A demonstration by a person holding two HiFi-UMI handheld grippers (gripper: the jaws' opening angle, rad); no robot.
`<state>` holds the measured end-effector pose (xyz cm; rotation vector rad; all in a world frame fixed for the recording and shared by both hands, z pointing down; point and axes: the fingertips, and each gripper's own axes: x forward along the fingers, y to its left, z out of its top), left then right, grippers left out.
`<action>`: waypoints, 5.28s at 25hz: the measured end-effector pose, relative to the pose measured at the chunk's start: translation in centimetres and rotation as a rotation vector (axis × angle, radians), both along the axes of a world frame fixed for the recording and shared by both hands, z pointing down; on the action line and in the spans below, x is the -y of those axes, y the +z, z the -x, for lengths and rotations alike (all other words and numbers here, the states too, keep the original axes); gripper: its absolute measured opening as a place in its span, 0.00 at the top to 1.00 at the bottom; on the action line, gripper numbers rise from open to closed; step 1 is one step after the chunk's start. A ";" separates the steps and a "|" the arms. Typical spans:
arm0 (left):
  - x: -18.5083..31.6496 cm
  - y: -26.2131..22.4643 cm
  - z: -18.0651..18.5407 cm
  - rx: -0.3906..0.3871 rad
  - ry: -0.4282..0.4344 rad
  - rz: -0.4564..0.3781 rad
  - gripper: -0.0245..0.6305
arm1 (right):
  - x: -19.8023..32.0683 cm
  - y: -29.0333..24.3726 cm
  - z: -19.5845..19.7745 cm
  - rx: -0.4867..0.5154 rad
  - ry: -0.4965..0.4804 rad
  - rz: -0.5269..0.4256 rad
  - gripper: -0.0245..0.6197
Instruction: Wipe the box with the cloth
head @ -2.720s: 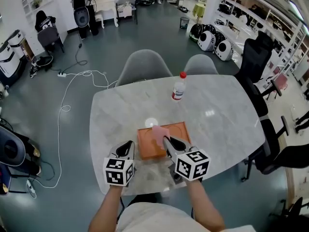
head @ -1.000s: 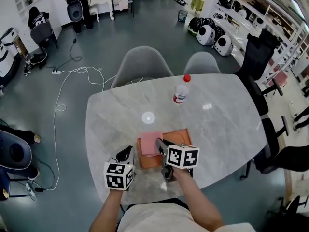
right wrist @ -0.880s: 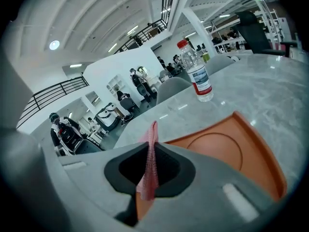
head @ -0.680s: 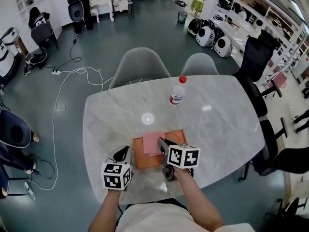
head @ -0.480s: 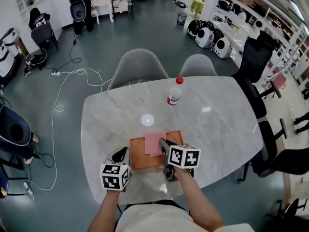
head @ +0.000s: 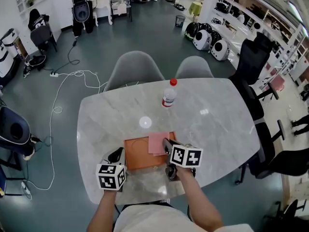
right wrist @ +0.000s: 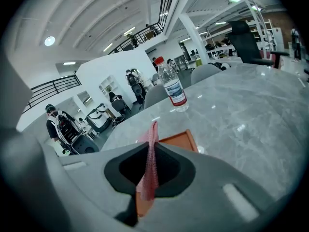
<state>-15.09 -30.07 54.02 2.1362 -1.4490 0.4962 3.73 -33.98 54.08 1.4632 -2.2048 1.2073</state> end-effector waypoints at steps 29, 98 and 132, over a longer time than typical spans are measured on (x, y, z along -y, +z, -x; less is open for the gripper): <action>-1.2 -0.3 -1.2 0.004 -0.032 -0.025 0.94 | 0.0 -2.5 -6.0 0.073 0.085 -0.039 0.94; -10.4 -2.2 -3.5 0.050 -0.078 -0.071 0.94 | -10.0 0.7 1.5 0.418 -0.037 0.015 0.94; -12.7 -2.2 -8.3 0.102 -0.083 -0.073 0.94 | -10.5 -1.0 -7.3 0.414 -0.058 -0.105 0.94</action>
